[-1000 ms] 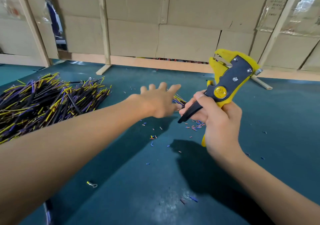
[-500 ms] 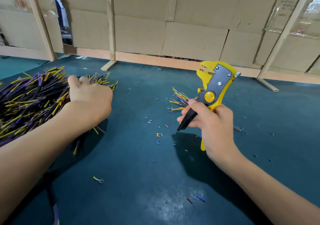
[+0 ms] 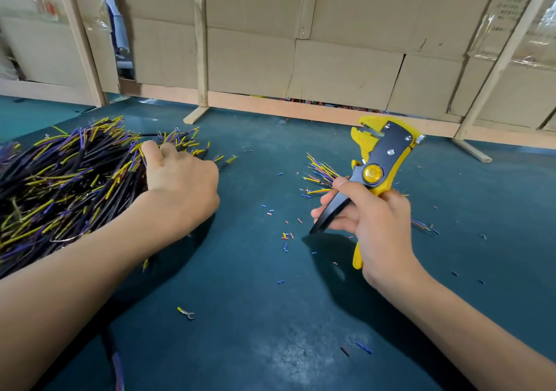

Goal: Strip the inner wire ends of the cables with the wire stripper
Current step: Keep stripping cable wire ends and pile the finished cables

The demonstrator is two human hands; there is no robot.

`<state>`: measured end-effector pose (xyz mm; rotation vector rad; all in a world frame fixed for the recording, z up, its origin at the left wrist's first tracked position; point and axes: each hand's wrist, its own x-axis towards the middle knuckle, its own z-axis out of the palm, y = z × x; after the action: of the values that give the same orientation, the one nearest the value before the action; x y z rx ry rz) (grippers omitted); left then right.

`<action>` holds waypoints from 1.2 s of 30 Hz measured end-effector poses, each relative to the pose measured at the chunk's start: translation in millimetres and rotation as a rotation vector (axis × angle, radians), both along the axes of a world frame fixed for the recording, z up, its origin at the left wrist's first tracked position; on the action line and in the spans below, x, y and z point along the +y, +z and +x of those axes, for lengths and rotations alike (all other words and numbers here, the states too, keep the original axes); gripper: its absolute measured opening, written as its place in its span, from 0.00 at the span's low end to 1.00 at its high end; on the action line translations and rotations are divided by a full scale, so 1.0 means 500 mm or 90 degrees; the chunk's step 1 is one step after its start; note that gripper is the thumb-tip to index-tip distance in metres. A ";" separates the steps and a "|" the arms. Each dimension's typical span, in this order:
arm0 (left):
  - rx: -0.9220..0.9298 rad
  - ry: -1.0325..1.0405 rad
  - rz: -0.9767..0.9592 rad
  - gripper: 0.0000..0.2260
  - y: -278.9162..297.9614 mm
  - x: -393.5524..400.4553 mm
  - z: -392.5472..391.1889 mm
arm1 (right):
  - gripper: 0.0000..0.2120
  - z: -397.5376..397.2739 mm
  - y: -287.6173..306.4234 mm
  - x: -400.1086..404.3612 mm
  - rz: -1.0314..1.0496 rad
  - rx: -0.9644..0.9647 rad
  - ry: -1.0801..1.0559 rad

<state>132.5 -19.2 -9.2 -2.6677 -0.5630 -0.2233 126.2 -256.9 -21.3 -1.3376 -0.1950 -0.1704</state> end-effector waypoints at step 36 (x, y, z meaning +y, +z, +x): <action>-0.376 -0.679 -0.462 0.10 0.005 -0.035 -0.049 | 0.12 0.018 0.004 -0.012 0.105 0.052 0.163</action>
<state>107.9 -36.9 -6.6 -3.2981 0.8855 -1.3318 135.2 -262.7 -19.2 -1.1416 -0.2743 0.0824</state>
